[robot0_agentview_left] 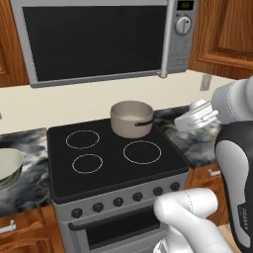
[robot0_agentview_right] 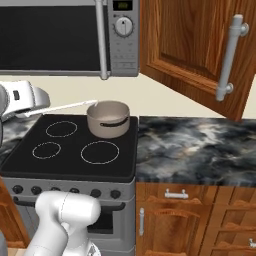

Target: Open the cabinet and move the ladle to the pot. Then close the cabinet.

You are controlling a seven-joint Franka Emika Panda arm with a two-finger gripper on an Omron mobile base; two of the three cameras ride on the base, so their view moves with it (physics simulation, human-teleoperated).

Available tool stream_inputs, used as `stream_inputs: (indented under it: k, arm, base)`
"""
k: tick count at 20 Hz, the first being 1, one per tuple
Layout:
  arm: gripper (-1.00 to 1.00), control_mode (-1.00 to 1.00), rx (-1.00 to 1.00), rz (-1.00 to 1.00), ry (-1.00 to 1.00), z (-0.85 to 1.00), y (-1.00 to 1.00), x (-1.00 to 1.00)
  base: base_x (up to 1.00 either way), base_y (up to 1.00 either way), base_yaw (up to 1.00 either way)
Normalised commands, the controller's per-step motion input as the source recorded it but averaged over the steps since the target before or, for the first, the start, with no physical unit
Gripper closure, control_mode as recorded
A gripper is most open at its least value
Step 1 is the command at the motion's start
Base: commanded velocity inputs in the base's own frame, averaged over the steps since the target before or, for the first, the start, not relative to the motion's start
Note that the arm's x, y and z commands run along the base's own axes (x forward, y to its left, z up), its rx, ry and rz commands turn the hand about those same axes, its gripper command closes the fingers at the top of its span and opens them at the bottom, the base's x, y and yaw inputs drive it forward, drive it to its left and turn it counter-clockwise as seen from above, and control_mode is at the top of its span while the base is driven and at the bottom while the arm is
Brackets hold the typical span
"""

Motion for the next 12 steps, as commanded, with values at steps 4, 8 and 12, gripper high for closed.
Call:
stream_inputs:
  k: [4, 8, 12]
  arm:
    - [1.0, 1.0, 0.0, 0.0, 0.0, 0.0, 0.0, 0.0]
    - [1.0, 1.0, 0.0, 0.0, 0.0, 0.0, 0.0, 0.0]
    - [1.0, 1.0, 0.0, 0.0, 0.0, 0.0, 0.0, 0.0]
  base:
    - [0.34, 0.27, -0.03]
    - [0.31, 0.3, -0.03]
    - [0.1, 0.15, -0.01]
